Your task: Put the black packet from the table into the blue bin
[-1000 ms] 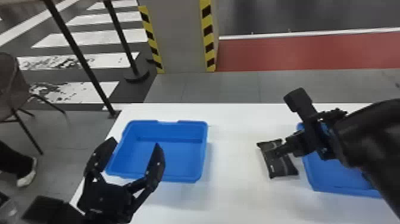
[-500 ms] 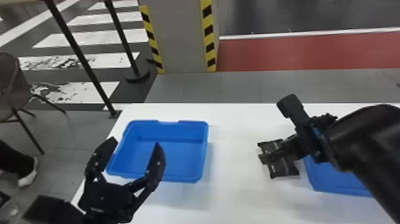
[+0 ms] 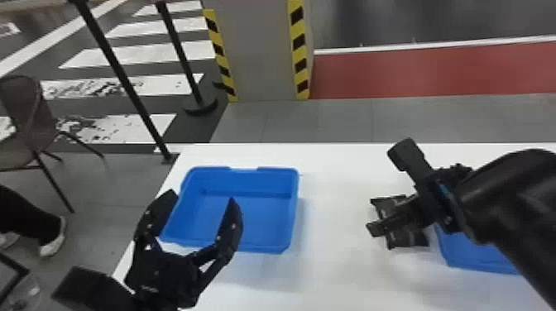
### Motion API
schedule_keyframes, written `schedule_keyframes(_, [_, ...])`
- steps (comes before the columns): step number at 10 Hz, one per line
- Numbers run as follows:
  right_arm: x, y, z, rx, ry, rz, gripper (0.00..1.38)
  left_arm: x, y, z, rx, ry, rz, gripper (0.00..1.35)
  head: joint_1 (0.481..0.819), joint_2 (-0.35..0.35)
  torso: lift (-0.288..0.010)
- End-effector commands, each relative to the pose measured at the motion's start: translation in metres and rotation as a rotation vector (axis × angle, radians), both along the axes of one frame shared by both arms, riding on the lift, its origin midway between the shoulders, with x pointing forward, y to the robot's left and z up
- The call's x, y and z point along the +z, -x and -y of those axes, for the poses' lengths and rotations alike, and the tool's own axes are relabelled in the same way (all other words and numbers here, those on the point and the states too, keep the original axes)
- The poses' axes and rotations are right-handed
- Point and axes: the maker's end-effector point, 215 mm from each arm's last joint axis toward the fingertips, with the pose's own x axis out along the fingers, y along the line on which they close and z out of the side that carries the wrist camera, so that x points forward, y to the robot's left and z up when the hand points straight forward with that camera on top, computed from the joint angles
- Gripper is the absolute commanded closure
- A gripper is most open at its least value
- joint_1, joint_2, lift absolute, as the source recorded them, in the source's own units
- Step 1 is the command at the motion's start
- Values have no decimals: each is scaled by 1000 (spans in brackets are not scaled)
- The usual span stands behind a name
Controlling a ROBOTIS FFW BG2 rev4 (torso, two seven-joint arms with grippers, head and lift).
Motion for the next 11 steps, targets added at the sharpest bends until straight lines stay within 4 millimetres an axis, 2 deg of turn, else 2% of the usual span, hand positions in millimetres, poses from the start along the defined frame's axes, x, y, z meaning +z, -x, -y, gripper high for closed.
schedule_keyframes(1, [5,-4,5,1,38,17,144,-1,1,0,0,1,-3,114,695,221,-110])
schedule_keyframes(3, [2,-3,7,4,78,11,165,-2,1,0,0,1,-5,114,695,211,-110])
schedule_keyframes(5, [-5,2,9,9,114,-1,321,-2,0,0,0,1,-5,114,695,209,-110])
schedule_keyframes(8, [-12,7,16,2,152,-23,383,-5,0,-1,2,4,-12,114,695,206,-110])
schedule_keyframes(9, [-15,8,15,20,173,-22,568,-4,-1,-1,2,4,-10,114,695,204,-110])
schedule_keyframes(10, [-14,7,11,32,171,-7,872,-5,0,-2,3,4,-12,114,695,203,-110])
schedule_keyframes(11, [-14,7,6,40,155,-1,1019,-4,0,-3,4,4,-9,114,695,205,-110])
